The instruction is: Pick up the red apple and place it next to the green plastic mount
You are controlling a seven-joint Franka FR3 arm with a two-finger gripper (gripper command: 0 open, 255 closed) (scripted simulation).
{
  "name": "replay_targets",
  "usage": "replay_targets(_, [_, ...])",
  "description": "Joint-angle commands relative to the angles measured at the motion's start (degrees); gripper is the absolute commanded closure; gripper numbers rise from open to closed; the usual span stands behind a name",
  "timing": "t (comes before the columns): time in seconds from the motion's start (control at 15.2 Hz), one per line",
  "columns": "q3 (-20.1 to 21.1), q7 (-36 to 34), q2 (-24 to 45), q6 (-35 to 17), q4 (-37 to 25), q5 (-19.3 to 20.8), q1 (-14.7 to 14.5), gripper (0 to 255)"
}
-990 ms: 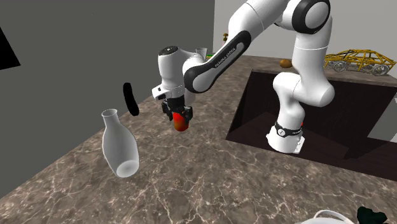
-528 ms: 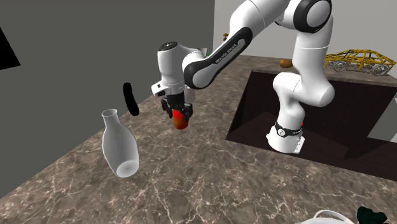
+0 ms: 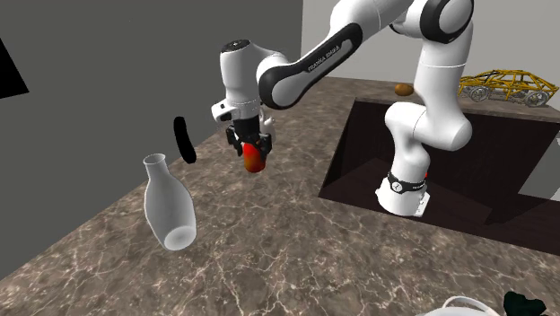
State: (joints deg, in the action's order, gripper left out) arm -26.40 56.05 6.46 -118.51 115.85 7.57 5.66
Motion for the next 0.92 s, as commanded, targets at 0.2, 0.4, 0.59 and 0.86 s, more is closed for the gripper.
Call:
replay_targets(0.2, [-0.1,0.2,-1.5,3.7,-2.3,0.5,-0.1,255])
replay_targets(0.4, [0.0,0.2,-2.3,5.9,-3.8,0.7,-0.2,255])
replay_targets(0.59, [0.0,0.4,-3.0,8.1,-5.4,0.9,-0.3,255])
replay_targets(0.86, [0.0,0.6,-3.7,11.0,-7.7,1.1,-0.4,255])
